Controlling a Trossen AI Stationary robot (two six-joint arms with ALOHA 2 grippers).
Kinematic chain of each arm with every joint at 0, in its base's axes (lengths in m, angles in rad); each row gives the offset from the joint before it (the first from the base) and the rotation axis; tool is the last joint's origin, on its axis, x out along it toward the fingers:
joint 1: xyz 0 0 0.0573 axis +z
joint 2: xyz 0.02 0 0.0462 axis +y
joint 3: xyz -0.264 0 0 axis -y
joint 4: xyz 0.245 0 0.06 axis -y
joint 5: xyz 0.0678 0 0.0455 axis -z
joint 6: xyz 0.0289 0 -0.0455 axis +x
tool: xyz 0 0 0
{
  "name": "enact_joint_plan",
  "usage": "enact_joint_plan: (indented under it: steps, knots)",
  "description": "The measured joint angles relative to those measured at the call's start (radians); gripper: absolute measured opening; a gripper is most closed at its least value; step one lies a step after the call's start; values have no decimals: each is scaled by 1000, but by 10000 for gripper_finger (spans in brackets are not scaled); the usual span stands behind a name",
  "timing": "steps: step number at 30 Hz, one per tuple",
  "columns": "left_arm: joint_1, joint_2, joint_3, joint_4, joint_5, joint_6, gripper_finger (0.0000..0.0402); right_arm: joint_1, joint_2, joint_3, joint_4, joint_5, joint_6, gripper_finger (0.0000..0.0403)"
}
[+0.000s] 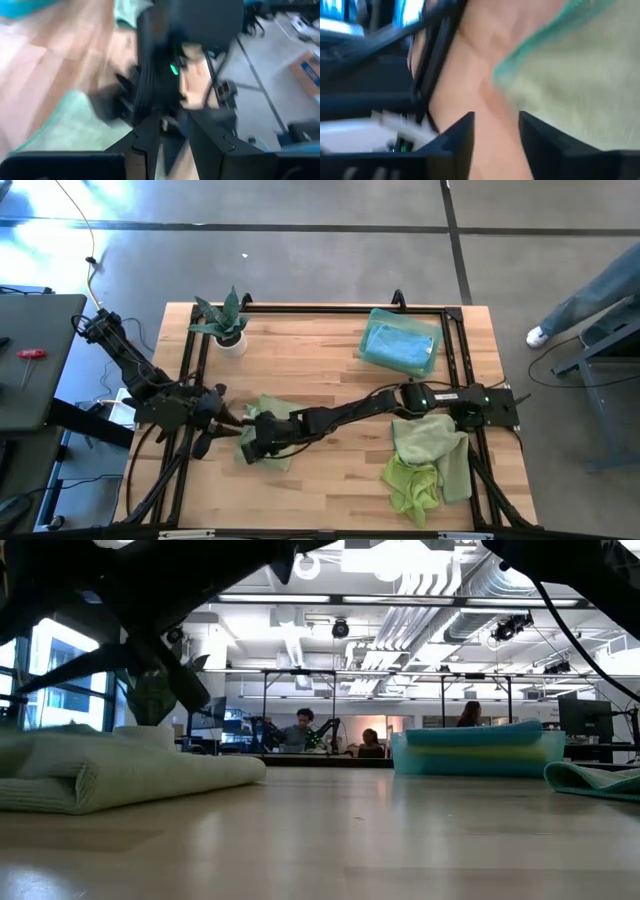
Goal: Fold microfiber towels
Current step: Fold the left green microfiber cloth
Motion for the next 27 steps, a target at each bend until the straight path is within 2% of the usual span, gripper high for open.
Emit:
enact_joint_plan:
  steps: [4, 6, 9, 15, 23, 27]
  knots:
    - [0, 0, 1, -8, -34, 0, 91, -8, -1, -2, 11, -132, -43, 197]
    - [-1, -1, 1, -10, -39, 0, 91, -12, -13, -2, -1, -130, -80, 209]
    - [0, 0, 0, -14, -40, 0, 92, -17, -27, -1, -60, -51, -155, 212]
    - [-1, 0, -1, -14, -35, 12, 92, -25, -36, 1, -309, 75, -339, 188]
    - [-1, 0, -2, -15, -31, 38, 92, -21, -36, 2, -468, 267, -593, 167]
    - [-1, 0, -3, -16, -29, 57, 92, -20, -36, 2, -512, 304, -733, 166]
